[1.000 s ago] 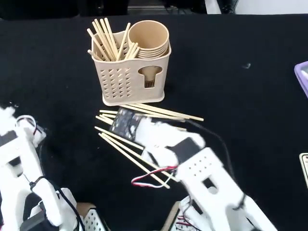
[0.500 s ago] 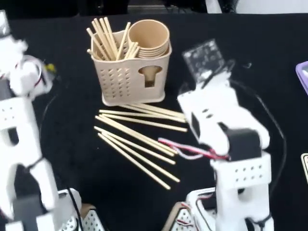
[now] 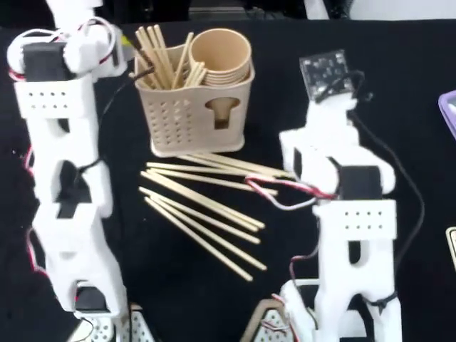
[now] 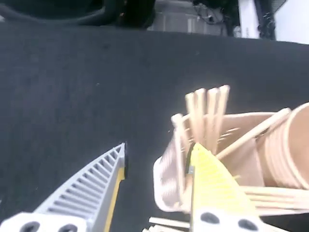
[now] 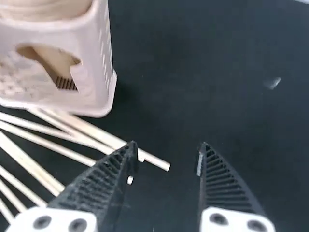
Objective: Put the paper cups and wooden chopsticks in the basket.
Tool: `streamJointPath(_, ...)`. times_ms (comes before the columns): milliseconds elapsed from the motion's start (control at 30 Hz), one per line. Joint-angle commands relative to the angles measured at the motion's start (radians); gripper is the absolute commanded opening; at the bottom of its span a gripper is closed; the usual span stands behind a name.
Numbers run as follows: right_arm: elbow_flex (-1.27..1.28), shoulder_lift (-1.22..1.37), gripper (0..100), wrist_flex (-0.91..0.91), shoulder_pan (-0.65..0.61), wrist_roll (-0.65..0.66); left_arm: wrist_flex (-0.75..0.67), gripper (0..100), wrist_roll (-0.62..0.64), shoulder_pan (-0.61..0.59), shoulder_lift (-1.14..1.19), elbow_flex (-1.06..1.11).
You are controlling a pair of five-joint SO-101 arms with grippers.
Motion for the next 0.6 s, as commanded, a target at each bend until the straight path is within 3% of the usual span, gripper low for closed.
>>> streamJointPath(0,0.081,0.001,20.4,-0.1,0.015,-0.011,0.017,22,-0.012,0.042,0.075,-0.165)
streamJointPath(467,0.255,0.001,20.4,-0.25,0.009,-0.064,0.044,22,-0.012,0.088,0.21,-0.18)
streamJointPath(567,0.255,0.001,20.4,-0.249,0.009,-0.064,0.044,17,-0.012,0.079,0.21,-0.124)
